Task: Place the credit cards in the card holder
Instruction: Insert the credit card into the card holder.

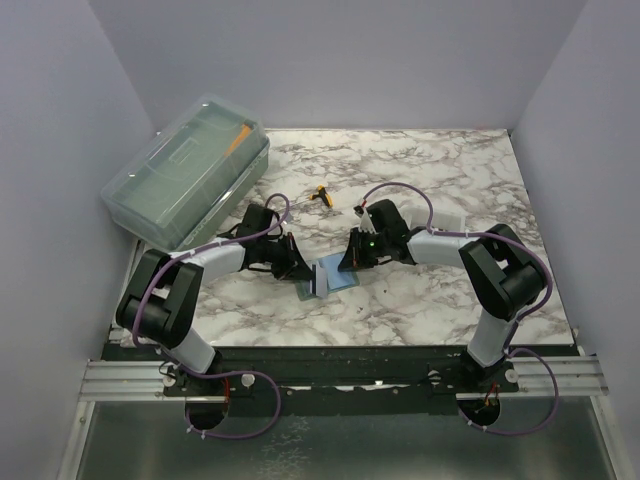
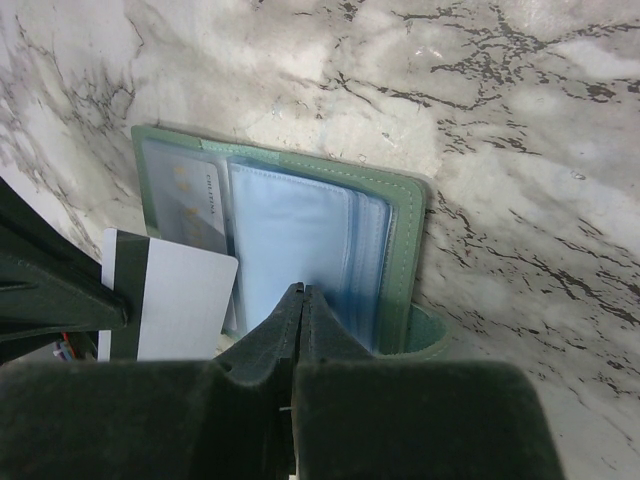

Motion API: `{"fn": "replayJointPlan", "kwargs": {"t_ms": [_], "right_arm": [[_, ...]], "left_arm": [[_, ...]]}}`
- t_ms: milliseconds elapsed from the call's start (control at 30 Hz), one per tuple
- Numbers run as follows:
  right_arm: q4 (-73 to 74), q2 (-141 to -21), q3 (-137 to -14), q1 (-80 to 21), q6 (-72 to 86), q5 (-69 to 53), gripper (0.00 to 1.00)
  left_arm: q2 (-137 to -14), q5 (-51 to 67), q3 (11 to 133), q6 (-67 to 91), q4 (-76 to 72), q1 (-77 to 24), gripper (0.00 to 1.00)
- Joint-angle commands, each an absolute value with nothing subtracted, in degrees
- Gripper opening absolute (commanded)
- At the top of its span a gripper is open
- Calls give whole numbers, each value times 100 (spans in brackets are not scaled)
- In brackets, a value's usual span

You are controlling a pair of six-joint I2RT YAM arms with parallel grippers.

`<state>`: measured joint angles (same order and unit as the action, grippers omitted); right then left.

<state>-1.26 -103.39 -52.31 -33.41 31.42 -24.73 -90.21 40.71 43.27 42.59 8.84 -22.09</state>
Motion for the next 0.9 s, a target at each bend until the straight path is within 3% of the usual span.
{"fn": "replayJointPlan", "kwargs": {"t_ms": [0, 867], "right_arm": [[53, -10544, -5075, -3354, 3042, -2295, 0], [-147, -10643, -5054, -3357, 3067, -2424, 0]], "left_arm": [[-9140, 4096, 4309, 4166, 749, -2177, 0], [-9604, 3691, 4306, 4530, 188, -2180, 0]]}}
